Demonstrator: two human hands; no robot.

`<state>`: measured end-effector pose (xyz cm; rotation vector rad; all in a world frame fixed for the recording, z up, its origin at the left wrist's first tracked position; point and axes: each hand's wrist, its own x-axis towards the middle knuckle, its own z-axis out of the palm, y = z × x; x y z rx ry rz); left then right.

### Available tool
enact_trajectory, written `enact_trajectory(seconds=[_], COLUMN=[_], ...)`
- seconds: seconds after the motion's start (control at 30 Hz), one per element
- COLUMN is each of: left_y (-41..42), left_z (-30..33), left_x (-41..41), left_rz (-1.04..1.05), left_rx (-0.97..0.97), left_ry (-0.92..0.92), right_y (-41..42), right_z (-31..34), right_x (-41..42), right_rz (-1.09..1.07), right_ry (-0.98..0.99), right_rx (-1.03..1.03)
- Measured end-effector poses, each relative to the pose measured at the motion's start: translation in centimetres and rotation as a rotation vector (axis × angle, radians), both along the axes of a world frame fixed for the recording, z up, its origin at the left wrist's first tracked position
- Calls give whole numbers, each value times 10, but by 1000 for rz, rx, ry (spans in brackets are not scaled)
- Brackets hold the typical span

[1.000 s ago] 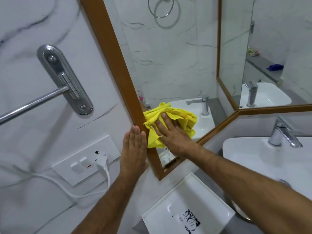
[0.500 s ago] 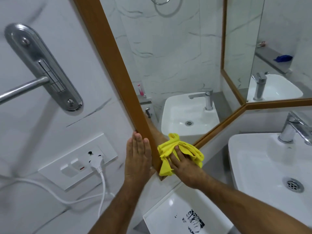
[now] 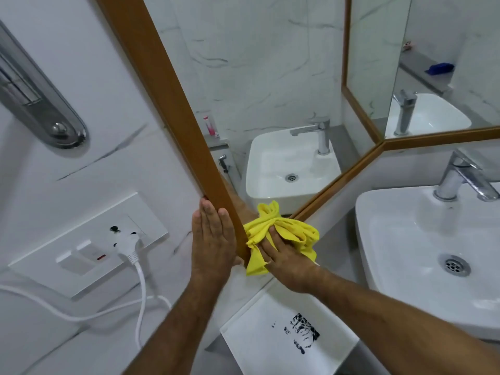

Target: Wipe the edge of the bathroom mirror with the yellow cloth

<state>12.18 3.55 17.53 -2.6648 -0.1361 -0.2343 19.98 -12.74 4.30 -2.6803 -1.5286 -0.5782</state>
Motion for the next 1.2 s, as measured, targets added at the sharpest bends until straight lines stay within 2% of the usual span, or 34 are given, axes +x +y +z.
enact_trajectory(seconds=[0.13, 0.27, 0.37, 0.47, 0.6, 0.73, 0.83, 0.93, 1.0, 1.17, 1.2], left_y=[-12, -21, -21, -19, -20, -21, -21, -22, -21, -21, -23], left_z=[-4, -38, -76, -100, -111, -121, -133, -142, -153, -167, -166], left_x=[-9, -51, -93, -117, -124, -123, -126, -136, -145, -153, -153], left_rz=[29, 32, 74, 90, 80, 60, 28, 3, -5, 7, -17], left_rx=[-25, -167, -300, -330, -333, -311, -293, -278, -267, -288, -273], left_ry=[23, 168, 296, 378, 394, 378, 367, 381, 377, 346, 344], right_y=[-21, -41, -49, -57, -54, -48, -49, -56, -52, -50, -48], right_z=[3, 38, 58, 63, 48, 1, -60, -106, -120, -110, -102], right_x=[-8, -7, -15, -21, -28, -54, -84, -121, -141, -125, -121], right_rz=[38, 126, 60, -13, -119, -6, 7, -154, -289, -215, -226], right_ry=[30, 339, 454, 510, 426, 177, 129, 312, 526, 748, 739], right_rx=[-88, -160, -223, -223, -220, -228, -305, -443, -451, -426, -404])
